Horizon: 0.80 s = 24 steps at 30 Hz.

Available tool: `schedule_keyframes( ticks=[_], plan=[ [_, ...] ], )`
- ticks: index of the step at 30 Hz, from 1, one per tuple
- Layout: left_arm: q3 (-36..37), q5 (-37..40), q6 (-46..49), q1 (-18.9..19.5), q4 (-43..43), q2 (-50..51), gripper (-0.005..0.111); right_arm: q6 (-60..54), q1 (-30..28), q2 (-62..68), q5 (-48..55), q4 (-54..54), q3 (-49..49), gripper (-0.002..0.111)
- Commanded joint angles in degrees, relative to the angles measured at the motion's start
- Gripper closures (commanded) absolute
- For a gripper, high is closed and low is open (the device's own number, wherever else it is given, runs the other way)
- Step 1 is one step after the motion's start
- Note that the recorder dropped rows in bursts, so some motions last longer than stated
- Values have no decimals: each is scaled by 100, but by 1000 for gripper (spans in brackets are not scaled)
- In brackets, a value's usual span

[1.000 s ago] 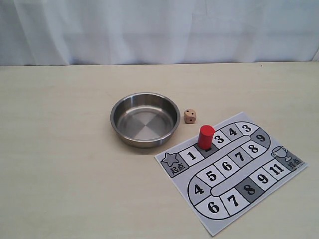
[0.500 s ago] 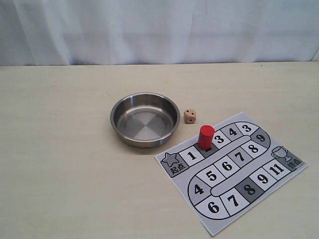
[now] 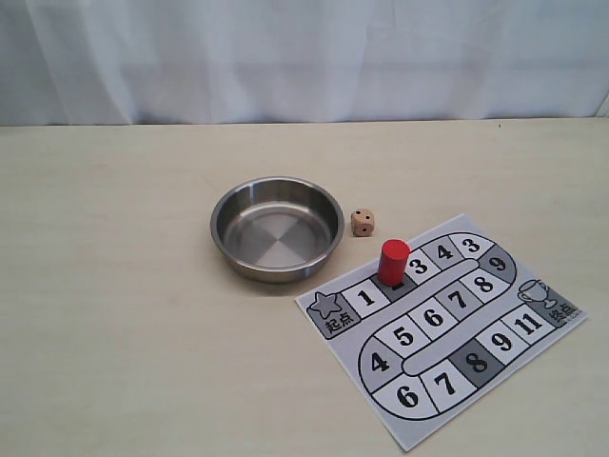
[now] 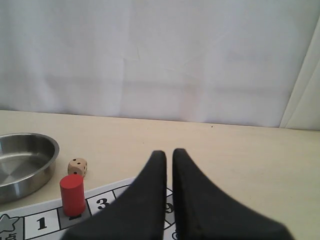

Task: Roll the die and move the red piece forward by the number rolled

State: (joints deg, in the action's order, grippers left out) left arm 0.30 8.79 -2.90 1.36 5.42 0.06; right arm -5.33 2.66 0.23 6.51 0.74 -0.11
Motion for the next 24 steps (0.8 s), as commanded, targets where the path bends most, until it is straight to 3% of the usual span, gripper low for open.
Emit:
schedule_keyframes(
  ticks=[1,24],
  plan=[
    [-30,-68,-12,-1,-7,-6,107,19,10,-23,165,7,11,104],
    [-30,-56,-12,-1,-7,-6,107,19,10,-23,277,7,11,104]
  ],
)
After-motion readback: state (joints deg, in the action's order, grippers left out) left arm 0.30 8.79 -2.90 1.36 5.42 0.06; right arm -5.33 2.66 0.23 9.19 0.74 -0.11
